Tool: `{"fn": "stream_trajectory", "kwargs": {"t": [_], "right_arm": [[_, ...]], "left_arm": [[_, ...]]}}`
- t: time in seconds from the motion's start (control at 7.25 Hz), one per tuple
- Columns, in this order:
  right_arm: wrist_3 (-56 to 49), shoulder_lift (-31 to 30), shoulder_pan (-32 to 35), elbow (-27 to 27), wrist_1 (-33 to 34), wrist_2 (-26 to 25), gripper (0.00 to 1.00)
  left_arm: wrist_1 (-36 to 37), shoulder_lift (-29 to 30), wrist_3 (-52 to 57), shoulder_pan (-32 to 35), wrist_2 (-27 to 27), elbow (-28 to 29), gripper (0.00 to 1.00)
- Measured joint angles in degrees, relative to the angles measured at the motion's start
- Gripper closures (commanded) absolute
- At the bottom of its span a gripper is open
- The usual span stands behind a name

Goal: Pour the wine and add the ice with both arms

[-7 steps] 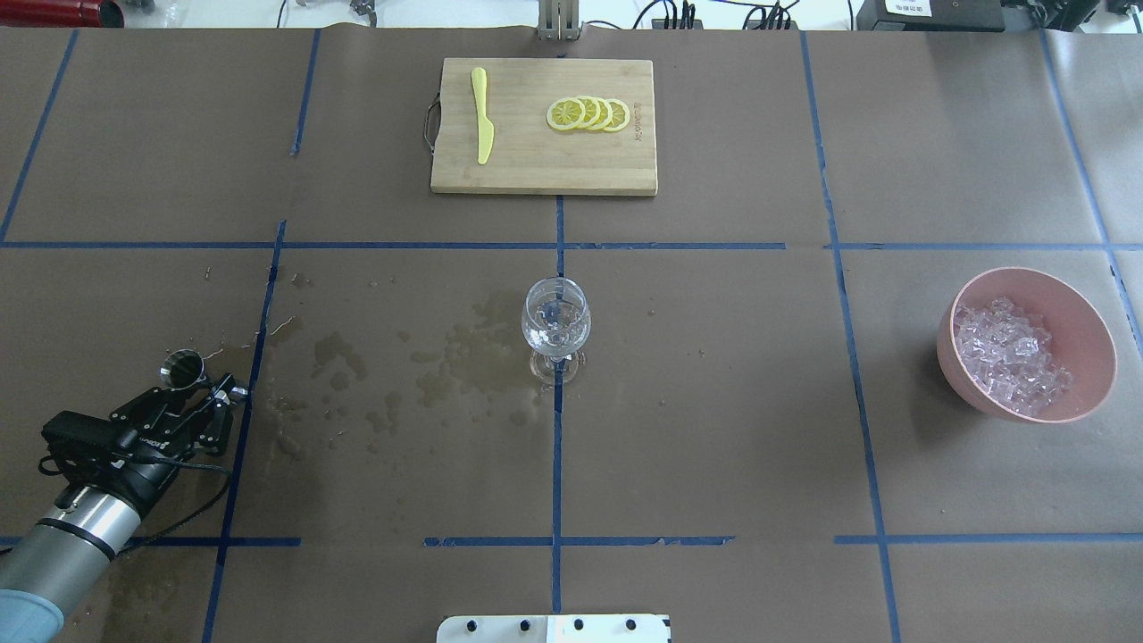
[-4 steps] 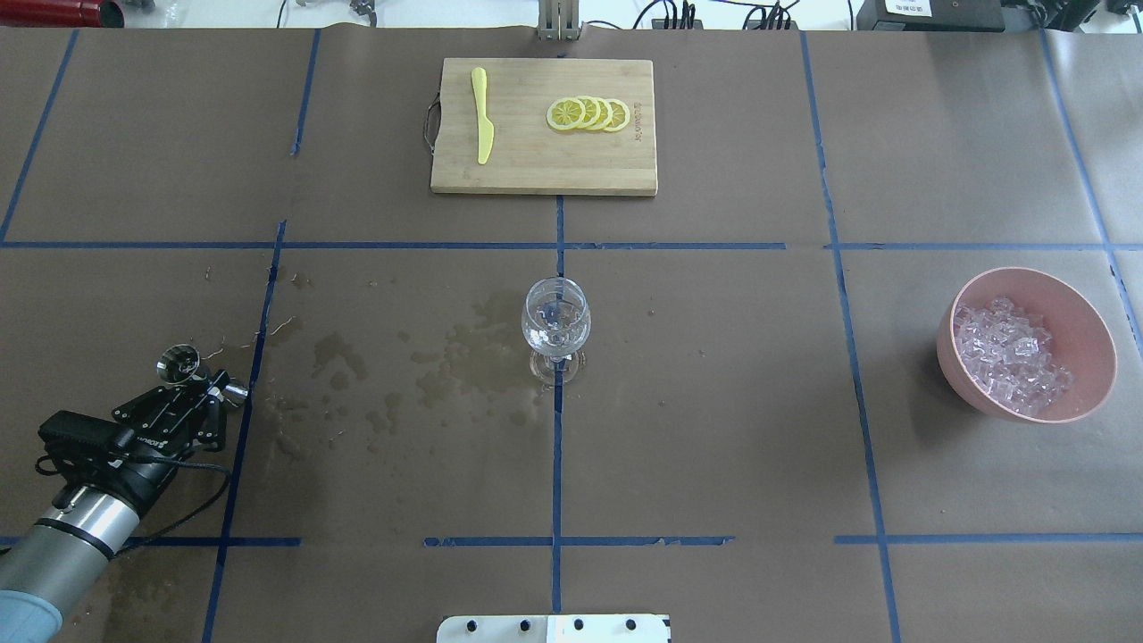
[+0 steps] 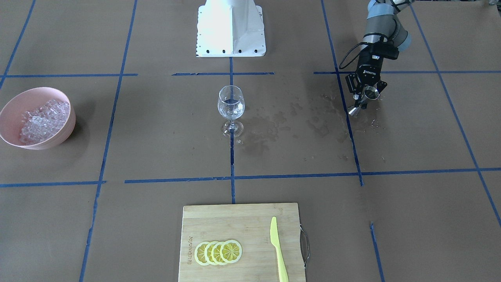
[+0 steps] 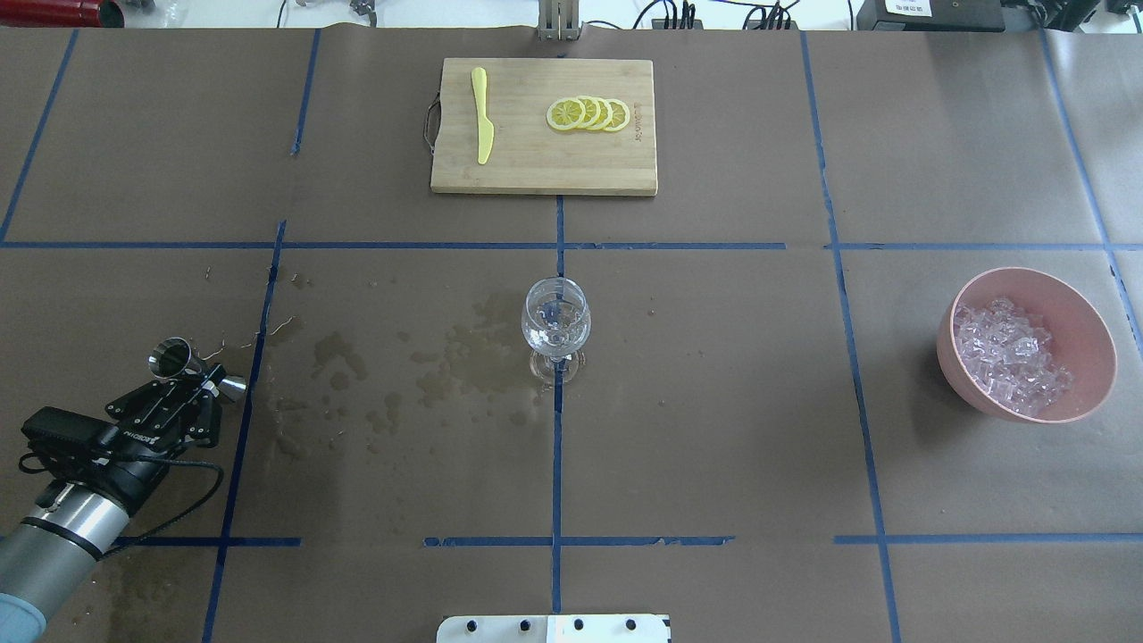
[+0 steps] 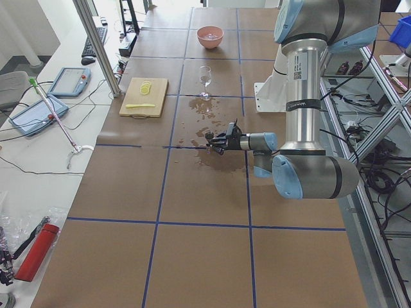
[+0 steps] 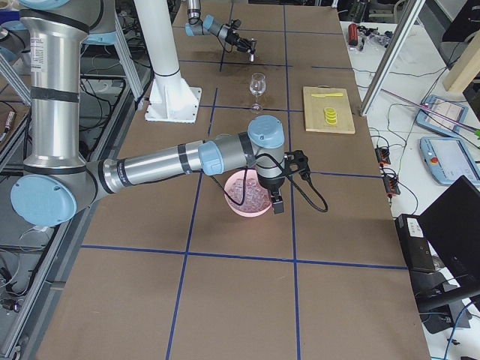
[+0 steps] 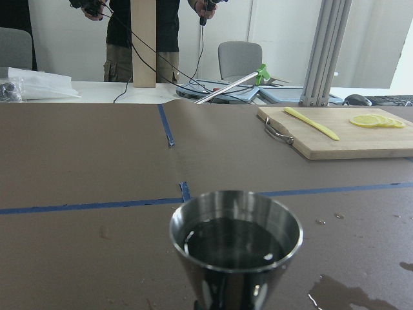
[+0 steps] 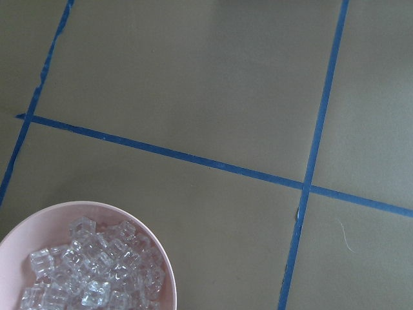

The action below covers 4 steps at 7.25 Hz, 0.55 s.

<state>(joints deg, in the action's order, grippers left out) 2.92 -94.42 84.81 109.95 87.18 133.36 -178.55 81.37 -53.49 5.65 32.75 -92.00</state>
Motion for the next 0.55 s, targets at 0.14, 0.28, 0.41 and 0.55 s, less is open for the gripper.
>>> {"fn": "stream_trajectory", "kwargs": {"t": [0.14, 0.28, 0.41, 0.55], "right_arm": [[0.0, 0.1, 0.0, 0.0, 0.0, 0.0, 0.00], [0.1, 0.2, 0.0, 0.0, 0.0, 0.0, 0.00], [0.1, 0.2, 0.0, 0.0, 0.0, 0.0, 0.00], [0.1, 0.2, 0.0, 0.0, 0.0, 0.1, 0.00]], "left_arm": [[-4.3, -0.1, 8.4, 0.0, 0.1, -0.3, 1.00], [-9.0, 0.1, 17.6, 0.0, 0.4, -0.8, 1.00], [-11.9, 0.3, 23.0, 0.0, 1.6, -1.8, 1.00], [-12.7, 0.3, 25.2, 0.2, 4.7, -3.5, 1.00]]}}
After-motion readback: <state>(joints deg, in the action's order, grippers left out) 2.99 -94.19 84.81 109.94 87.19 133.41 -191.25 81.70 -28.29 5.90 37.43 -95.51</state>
